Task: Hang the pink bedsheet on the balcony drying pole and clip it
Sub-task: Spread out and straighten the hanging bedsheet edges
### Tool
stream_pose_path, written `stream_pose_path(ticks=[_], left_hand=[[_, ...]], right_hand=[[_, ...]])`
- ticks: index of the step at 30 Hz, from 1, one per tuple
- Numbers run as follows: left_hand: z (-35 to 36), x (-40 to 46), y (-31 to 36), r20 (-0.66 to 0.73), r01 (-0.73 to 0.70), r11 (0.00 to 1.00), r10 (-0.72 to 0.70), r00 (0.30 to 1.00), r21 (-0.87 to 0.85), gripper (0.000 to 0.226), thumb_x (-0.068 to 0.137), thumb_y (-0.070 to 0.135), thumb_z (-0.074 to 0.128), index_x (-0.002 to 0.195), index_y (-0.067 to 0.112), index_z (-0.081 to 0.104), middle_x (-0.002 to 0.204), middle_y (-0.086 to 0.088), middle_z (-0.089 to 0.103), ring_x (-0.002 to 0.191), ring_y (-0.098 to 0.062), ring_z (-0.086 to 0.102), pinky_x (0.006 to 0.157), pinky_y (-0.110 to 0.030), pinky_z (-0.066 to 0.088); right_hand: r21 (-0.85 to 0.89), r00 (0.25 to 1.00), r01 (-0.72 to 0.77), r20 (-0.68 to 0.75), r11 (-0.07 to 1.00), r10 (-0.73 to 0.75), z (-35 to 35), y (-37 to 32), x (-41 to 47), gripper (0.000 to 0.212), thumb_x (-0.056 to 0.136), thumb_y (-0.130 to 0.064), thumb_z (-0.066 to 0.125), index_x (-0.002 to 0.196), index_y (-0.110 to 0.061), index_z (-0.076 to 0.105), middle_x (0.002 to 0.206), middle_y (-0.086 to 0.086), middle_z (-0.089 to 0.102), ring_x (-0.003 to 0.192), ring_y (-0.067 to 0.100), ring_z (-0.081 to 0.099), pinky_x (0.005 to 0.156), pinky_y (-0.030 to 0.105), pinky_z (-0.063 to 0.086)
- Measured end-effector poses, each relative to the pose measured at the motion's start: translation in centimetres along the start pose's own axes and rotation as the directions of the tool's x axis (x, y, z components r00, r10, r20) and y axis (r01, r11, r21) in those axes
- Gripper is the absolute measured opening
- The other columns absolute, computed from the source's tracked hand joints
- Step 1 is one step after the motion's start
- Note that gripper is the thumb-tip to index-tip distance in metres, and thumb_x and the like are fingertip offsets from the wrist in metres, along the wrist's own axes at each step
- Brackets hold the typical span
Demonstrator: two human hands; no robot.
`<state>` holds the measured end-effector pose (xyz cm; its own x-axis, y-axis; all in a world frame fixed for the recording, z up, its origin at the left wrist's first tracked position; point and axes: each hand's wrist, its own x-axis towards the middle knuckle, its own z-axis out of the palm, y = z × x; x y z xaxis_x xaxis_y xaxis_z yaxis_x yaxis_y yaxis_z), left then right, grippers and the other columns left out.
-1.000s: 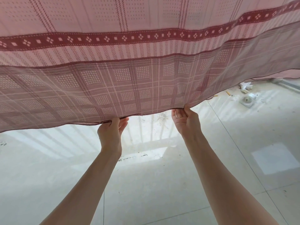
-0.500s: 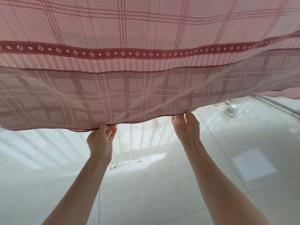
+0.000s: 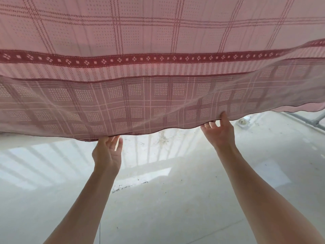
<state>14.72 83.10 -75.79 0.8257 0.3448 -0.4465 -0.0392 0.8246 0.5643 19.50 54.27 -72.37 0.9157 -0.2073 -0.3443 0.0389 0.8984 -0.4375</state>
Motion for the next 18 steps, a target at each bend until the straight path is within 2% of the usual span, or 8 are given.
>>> stream_pose_path(ticks=[2, 3, 5, 7, 12, 16, 18], left_hand=[[1.2, -0.7, -1.5, 0.109, 0.081, 0.996, -0.077, 0.991, -0.03, 0.018, 0.087, 0.013, 0.047, 0.073, 0.02, 0.056, 0.106, 0.002, 0.066, 0.107, -0.014, 0.058, 0.092, -0.036, 0.044], [2.0, -1.1, -2.4, 0.171, 0.121, 0.992, -0.116, 0.978, -0.019, 0.017, 0.087, 0.015, 0.047, 0.075, 0.022, 0.058, 0.11, 0.004, 0.064, 0.113, -0.015, 0.055, 0.096, -0.038, 0.042], [3.8, -2.0, -4.5, 0.272, 0.171, 0.984, -0.176, 0.946, 0.044, 0.017, 0.086, 0.015, 0.051, 0.074, 0.024, 0.058, 0.099, 0.007, 0.064, 0.119, -0.015, 0.052, 0.1, -0.041, 0.04], [6.0, -2.8, -7.0, 0.332, 0.184, 0.978, -0.207, 0.92, 0.099, 0.017, 0.088, 0.014, 0.054, 0.077, 0.025, 0.06, 0.093, 0.008, 0.065, 0.116, -0.015, 0.054, 0.1, -0.043, 0.041], [10.6, -4.6, -13.7, 0.35, 0.131, 0.975, -0.187, 0.918, 0.178, 0.016, 0.09, 0.013, 0.054, 0.101, 0.023, 0.061, 0.109, 0.007, 0.064, 0.11, -0.015, 0.058, 0.09, -0.037, 0.048], [12.7, -5.8, -18.2, 0.3, 0.099, 0.975, -0.158, 0.941, 0.201, 0.011, 0.09, 0.014, 0.055, 0.098, 0.017, 0.063, 0.101, 0.005, 0.068, 0.102, -0.018, 0.063, 0.082, -0.036, 0.051], [13.0, -6.3, -19.6, 0.276, 0.065, 0.977, -0.12, 0.954, 0.202, 0.011, 0.092, 0.016, 0.053, 0.097, 0.016, 0.063, 0.101, 0.002, 0.069, 0.099, -0.018, 0.067, 0.083, -0.036, 0.051]], right_hand=[[-0.015, 1.0, -0.002, -0.001, 1.0, 0.002, -0.5, -1.1, 0.4, 0.004, 0.087, -0.017, 0.061, 0.088, -0.014, 0.064, 0.101, 0.003, 0.058, 0.103, 0.019, 0.058, 0.092, 0.039, 0.048], [-0.026, 1.0, -0.012, 0.006, 1.0, 0.012, -0.9, -1.6, 0.5, 0.004, 0.087, -0.015, 0.06, 0.086, -0.013, 0.064, 0.098, 0.003, 0.058, 0.1, 0.019, 0.059, 0.089, 0.038, 0.049], [-0.062, 0.999, -0.04, 0.03, 0.997, 0.042, -1.5, -2.2, 0.8, 0.005, 0.088, -0.012, 0.059, 0.084, -0.011, 0.063, 0.091, 0.003, 0.06, 0.093, 0.018, 0.06, 0.082, 0.035, 0.052], [-0.067, 0.996, -0.075, 0.045, 0.995, 0.078, -2.0, -2.7, 1.2, 0.006, 0.088, -0.01, 0.059, 0.084, -0.009, 0.063, 0.086, 0.003, 0.06, 0.088, 0.017, 0.061, 0.073, 0.033, 0.053], [-0.022, 0.974, -0.187, 0.13, 0.982, 0.188, -3.8, -3.8, 2.4, 0.006, 0.086, -0.009, 0.06, 0.088, -0.008, 0.065, 0.088, 0.005, 0.064, 0.09, 0.018, 0.061, 0.074, 0.033, 0.053], [-0.028, 0.955, -0.235, 0.181, 0.972, 0.236, -5.0, -5.2, 3.5, 0.008, 0.087, -0.017, 0.06, 0.086, -0.012, 0.067, 0.086, 0.002, 0.066, 0.094, 0.017, 0.061, 0.081, 0.034, 0.05], [-0.005, 0.949, -0.248, 0.199, 0.969, 0.244, -5.1, -6.5, 4.1, 0.011, 0.087, -0.023, 0.062, 0.081, -0.015, 0.068, 0.093, 0.002, 0.063, 0.099, 0.018, 0.06, 0.084, 0.036, 0.049]])
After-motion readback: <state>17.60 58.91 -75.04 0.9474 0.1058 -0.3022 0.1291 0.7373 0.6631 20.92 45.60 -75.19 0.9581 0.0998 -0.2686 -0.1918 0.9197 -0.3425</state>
